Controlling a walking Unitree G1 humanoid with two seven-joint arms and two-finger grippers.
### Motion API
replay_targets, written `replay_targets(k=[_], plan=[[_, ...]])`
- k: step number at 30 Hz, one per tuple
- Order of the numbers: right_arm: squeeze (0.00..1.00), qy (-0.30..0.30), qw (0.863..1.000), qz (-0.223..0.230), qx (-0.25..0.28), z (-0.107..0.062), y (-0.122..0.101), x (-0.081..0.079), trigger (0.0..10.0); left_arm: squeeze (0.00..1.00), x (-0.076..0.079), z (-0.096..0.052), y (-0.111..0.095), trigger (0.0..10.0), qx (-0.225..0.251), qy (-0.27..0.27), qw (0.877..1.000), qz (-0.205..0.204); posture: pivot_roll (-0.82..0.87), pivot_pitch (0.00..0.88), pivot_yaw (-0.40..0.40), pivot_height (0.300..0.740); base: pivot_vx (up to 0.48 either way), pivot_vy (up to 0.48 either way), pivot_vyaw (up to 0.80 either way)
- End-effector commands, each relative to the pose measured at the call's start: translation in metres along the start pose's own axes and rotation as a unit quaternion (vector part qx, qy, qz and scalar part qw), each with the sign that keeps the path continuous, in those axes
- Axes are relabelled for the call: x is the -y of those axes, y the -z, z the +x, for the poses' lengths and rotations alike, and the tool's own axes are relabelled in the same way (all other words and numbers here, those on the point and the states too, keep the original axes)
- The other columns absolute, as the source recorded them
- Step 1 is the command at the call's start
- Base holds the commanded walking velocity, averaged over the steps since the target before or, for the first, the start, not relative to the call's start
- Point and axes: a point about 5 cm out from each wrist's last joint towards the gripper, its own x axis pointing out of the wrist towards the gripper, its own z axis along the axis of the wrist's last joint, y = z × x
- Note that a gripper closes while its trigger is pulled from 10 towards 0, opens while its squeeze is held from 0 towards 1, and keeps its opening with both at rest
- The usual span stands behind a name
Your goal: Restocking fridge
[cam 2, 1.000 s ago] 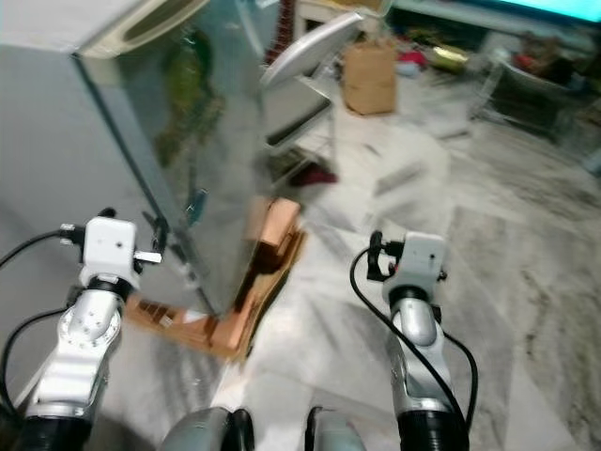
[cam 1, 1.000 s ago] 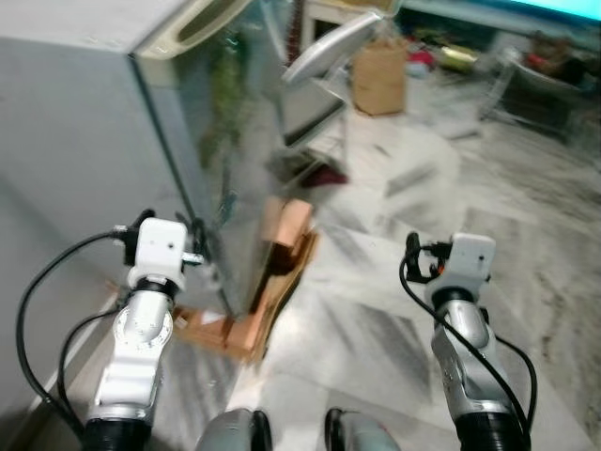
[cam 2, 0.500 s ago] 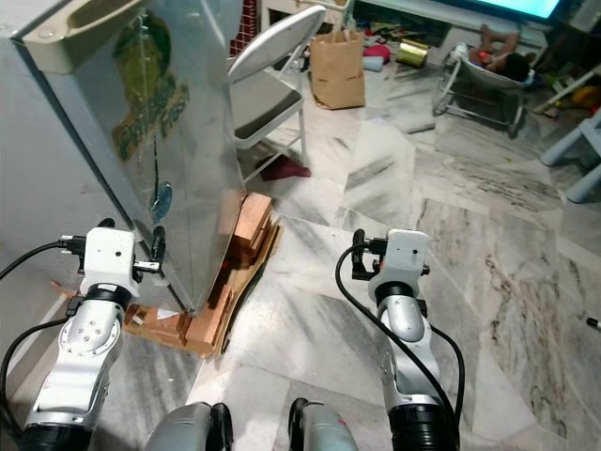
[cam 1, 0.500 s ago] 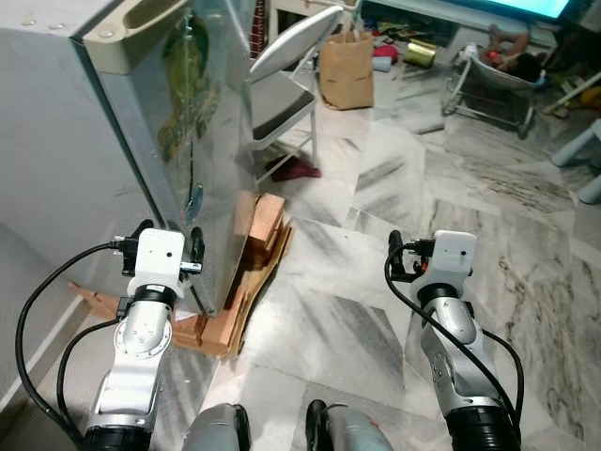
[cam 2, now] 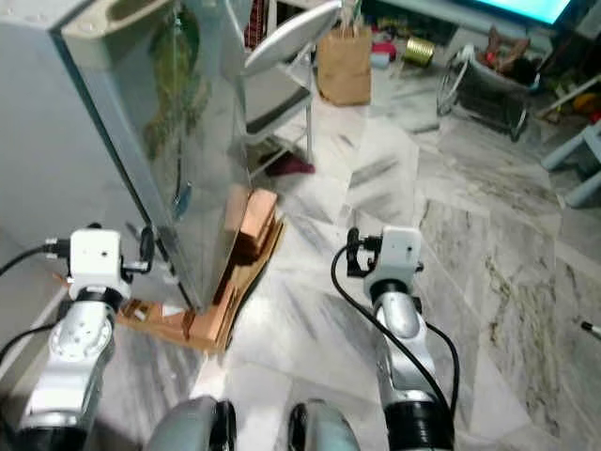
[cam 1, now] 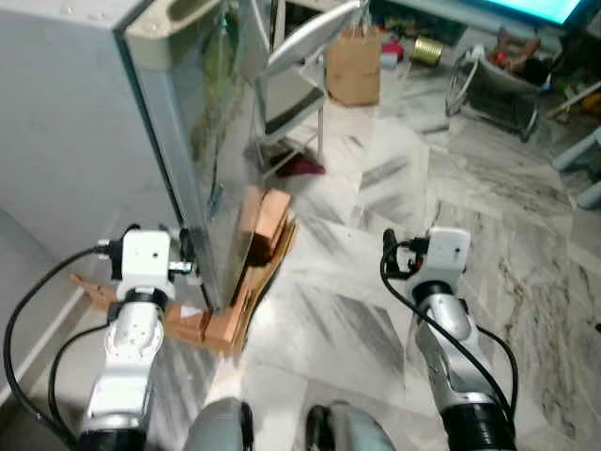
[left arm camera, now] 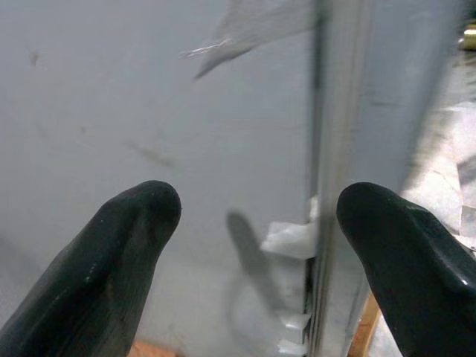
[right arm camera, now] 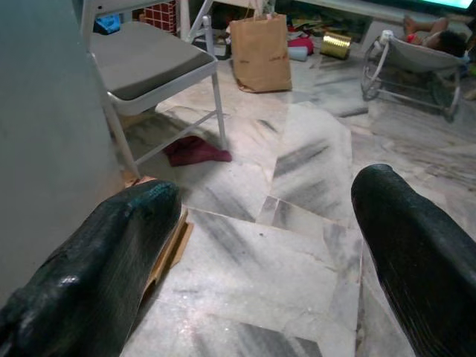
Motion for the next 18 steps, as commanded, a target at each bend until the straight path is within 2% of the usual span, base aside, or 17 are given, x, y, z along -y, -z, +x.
replay_targets(k=[1, 3, 7, 9, 13, 18], plan=[[0.0, 0.014, 1.0, -0.01, -0.014, -0.003, 0.004, 0.011, 10.0, 0.0, 0.003, 0.007, 0.002, 10.0, -0.015, -0.001, 1.0, -0.026, 0.09, 0.171, -0.112, 0.74, 0.0, 0.0, 0.0], [0.0, 0.011, 1.0, -0.014, -0.016, -0.005, 0.004, 0.011, 10.0, 0.0, 0.004, 0.015, 0.0, 10.0, -0.017, 0.008, 0.999, -0.042, 0.09, 0.174, -0.115, 0.74, 0.0, 0.0, 0.0], [0.0, 0.011, 0.999, -0.034, -0.036, -0.013, 0.012, 0.018, 10.0, 0.0, 0.018, 0.03, -0.013, 10.0, -0.001, 0.075, 0.994, -0.077, 0.08, 0.178, -0.117, 0.74, 0.0, 0.0, 0.0], [0.0, 0.015, 0.998, -0.041, -0.045, -0.016, 0.015, 0.022, 10.0, 0.0, 0.023, 0.033, -0.016, 10.0, 0.001, 0.093, 0.992, -0.082, 0.08, 0.179, -0.117, 0.74, 0.0, 0.0, 0.0], [0.0, 0.03, 0.997, -0.046, -0.063, -0.022, 0.021, 0.032, 10.0, 0.0, 0.026, 0.04, -0.017, 10.0, 0.002, 0.097, 0.992, -0.076, 0.06, 0.181, -0.115, 0.74, 0.0, 0.0, 0.0], [0.0, 0.031, 0.996, -0.045, -0.064, -0.024, 0.02, 0.032, 10.0, 0.0, 0.03, 0.047, -0.017, 10.0, 0.004, 0.1, 0.992, -0.08, 0.05, 0.183, -0.116, 0.74, 0.0, 0.0, 0.0]])
